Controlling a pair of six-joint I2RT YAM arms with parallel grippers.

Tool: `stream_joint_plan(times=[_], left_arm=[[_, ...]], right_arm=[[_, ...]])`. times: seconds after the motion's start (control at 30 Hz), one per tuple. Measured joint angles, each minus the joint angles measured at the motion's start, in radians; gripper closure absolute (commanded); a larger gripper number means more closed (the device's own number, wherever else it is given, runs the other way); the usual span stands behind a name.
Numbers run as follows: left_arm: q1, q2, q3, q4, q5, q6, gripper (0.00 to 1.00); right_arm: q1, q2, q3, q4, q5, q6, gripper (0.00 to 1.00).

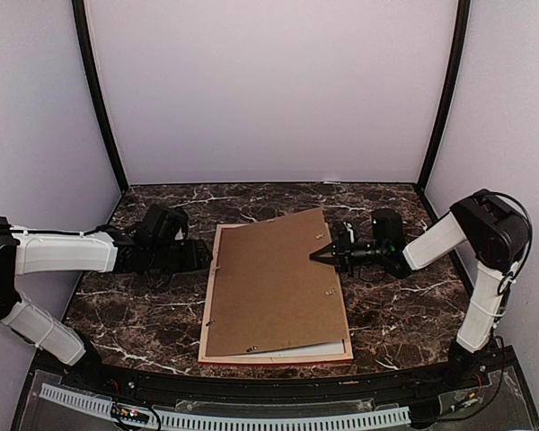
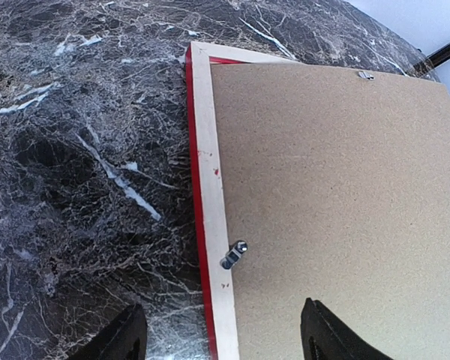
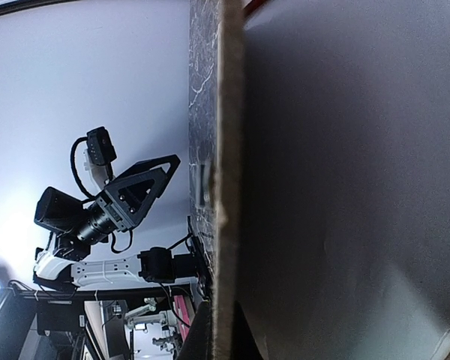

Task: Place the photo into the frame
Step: Adjust the backboard.

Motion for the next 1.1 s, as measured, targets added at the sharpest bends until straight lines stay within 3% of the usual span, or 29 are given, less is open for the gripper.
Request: stream_joint_plan(times=[1.1], left_arm=[[0.0,0.006,0.0,0.0,0.018,0.0,0.27]], right_arm=[[0.001,0.008,0.045,-0.027,-0.01,-0.027,1.0]])
